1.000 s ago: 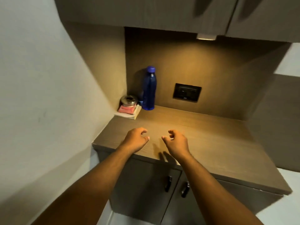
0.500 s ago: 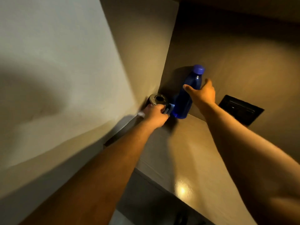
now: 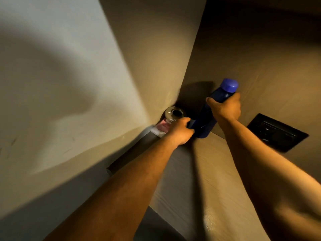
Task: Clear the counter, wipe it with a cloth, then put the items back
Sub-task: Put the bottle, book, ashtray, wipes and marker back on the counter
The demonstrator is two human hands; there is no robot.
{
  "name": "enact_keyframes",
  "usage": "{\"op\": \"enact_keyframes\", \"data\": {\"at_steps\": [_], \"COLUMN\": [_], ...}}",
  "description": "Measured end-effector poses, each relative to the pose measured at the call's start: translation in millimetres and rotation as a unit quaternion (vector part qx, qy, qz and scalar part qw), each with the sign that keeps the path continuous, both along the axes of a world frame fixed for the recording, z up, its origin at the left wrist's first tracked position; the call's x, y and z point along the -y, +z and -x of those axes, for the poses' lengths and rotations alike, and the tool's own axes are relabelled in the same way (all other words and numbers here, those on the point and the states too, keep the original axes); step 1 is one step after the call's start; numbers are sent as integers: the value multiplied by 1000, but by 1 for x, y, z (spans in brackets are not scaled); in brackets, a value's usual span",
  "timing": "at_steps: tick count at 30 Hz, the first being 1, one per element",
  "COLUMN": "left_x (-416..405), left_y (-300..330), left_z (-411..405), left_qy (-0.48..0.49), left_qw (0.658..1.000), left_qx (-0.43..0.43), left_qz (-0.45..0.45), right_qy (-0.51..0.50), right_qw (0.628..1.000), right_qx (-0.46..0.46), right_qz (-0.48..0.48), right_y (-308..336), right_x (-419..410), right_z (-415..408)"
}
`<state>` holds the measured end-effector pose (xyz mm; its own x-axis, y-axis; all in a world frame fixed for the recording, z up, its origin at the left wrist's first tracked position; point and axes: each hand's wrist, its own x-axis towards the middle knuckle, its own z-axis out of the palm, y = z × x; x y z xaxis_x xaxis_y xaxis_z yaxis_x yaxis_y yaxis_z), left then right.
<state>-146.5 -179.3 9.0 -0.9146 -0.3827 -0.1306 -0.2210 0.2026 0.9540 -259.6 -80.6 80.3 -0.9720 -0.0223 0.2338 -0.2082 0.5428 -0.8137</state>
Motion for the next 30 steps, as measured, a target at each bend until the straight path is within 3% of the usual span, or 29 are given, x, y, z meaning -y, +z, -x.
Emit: {"op": "enact_keyframes", "data": {"at_steps": [6, 9, 13, 18, 25, 30], "left_x": [-32, -69, -137, -240, -364, -407], "left_y": [9, 20, 29, 36, 37, 39], "left_z": [13, 8, 4, 10, 27, 39], "left_qy": [-18, -63, -149, -219, -271, -294], "left_qw": [991, 986, 982, 965, 961, 955], "left_qx": [-8, -26, -54, -83, -36, -2], "left_qz": [130, 150, 104, 118, 34, -41], "right_qy": [-25, -53, -118, -192, -273, -297], "right_qw": [999, 997, 992, 980, 959, 952], "right_qx": [-28, -39, -34, -46, -56, -46], "right_qz": [15, 33, 0, 1, -61, -61], "right_y": [2, 12, 23, 32, 33, 17], "right_x": [-45, -81, -148, -247, -369, -411], "right_z": [-51, -72, -85, -86, -85, -71]}}
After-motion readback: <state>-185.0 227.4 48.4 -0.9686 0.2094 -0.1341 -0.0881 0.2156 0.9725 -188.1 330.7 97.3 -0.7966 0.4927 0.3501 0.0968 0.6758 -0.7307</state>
